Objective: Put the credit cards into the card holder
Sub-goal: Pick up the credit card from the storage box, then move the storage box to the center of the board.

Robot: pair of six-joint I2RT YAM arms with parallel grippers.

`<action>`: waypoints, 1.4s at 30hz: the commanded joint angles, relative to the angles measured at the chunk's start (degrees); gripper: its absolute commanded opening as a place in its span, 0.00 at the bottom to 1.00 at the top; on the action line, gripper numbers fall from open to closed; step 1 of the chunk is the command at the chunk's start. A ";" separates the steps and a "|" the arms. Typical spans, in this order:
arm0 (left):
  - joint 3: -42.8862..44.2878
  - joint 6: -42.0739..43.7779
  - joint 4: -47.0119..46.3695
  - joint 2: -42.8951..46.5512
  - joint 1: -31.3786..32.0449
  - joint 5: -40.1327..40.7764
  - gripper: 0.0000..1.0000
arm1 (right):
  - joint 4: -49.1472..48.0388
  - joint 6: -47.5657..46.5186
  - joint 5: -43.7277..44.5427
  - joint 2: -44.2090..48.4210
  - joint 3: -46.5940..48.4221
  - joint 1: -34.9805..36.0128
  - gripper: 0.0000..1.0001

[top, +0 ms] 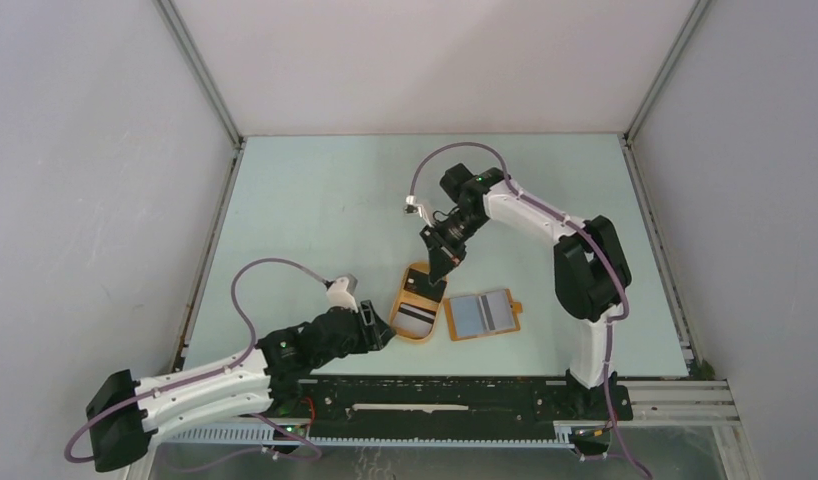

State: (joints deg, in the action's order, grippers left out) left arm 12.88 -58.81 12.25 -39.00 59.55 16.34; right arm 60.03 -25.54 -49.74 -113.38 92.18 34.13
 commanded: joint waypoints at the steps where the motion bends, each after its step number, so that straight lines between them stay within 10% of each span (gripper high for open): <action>1: 6.37 10.07 -0.35 4.28 -0.40 -2.09 0.60 | 5.99 -8.19 -4.02 6.38 0.86 -1.85 0.00; 11: 17.37 24.77 -10.11 -7.69 9.73 -13.22 0.58 | 2.55 -9.49 -5.75 19.53 -8.06 -13.80 0.00; 24: 33.87 21.09 2.45 -41.44 17.06 3.44 0.38 | -2.02 -8.01 -9.86 31.47 -17.91 -28.38 0.00; 42: 31.13 23.48 2.17 -46.43 -3.88 4.72 0.42 | -5.03 -6.59 -12.03 35.32 -23.15 -28.62 0.00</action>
State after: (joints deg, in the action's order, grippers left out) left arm 46.39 -37.41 17.19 -87.70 61.93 20.43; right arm 57.54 -33.19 -58.57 -80.27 70.28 5.58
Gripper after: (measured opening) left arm 0.414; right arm 0.008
